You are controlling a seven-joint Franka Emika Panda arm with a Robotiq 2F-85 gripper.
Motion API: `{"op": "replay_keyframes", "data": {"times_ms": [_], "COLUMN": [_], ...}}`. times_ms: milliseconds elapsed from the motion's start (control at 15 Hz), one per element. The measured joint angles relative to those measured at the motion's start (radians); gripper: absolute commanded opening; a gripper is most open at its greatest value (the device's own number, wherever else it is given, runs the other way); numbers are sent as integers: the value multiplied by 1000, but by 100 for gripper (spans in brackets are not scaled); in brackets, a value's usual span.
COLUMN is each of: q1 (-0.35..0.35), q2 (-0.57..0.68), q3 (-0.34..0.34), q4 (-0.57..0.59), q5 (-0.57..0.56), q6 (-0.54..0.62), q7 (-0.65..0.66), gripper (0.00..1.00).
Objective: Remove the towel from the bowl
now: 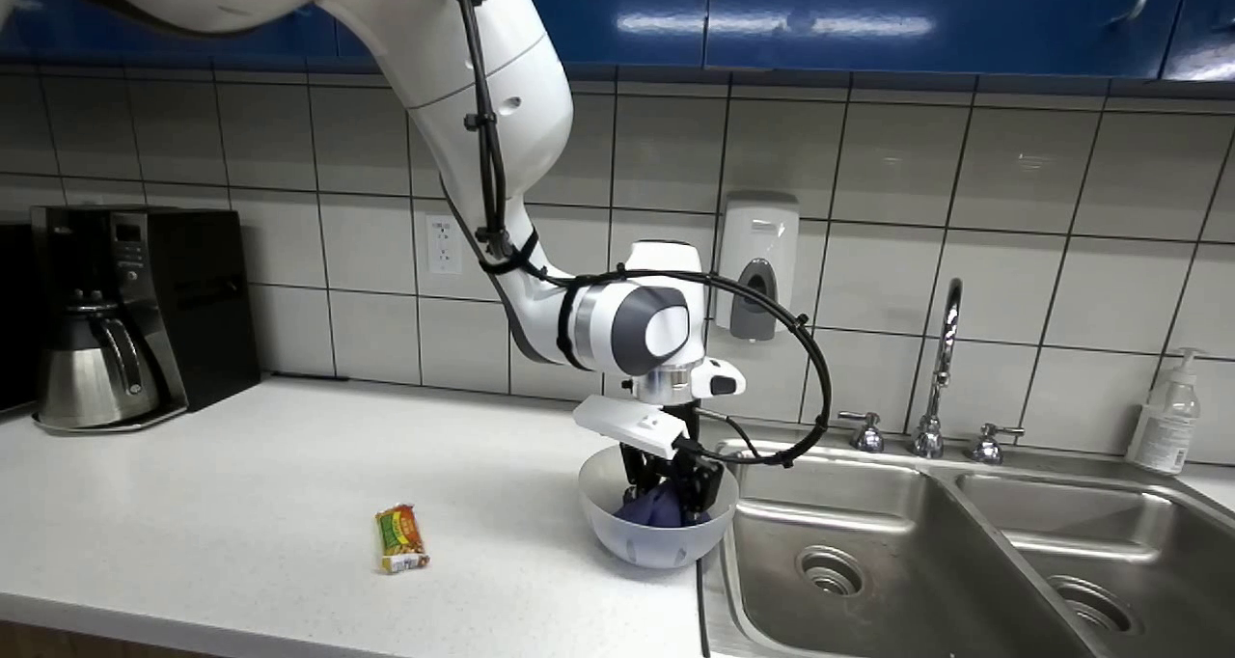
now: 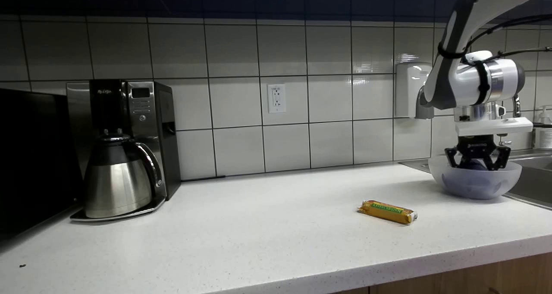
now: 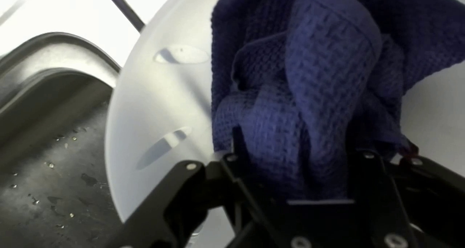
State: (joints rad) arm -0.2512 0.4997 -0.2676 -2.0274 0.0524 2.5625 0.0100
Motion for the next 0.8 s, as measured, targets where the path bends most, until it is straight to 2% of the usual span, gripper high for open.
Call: {"op": "replay_keyframes", "data": {"times_ms": [200,267,600,800], "q1": [0,0,5,23], "q2": [0,0,-8,-61], "q3": [0,0,-9,-35], "q4": [0,0,0,0], "q5": [0,0,-19,-87], "q6": [0,0,0,-14], "q7": [1,1,13,29], "gripper": [3,0,3,3]}}
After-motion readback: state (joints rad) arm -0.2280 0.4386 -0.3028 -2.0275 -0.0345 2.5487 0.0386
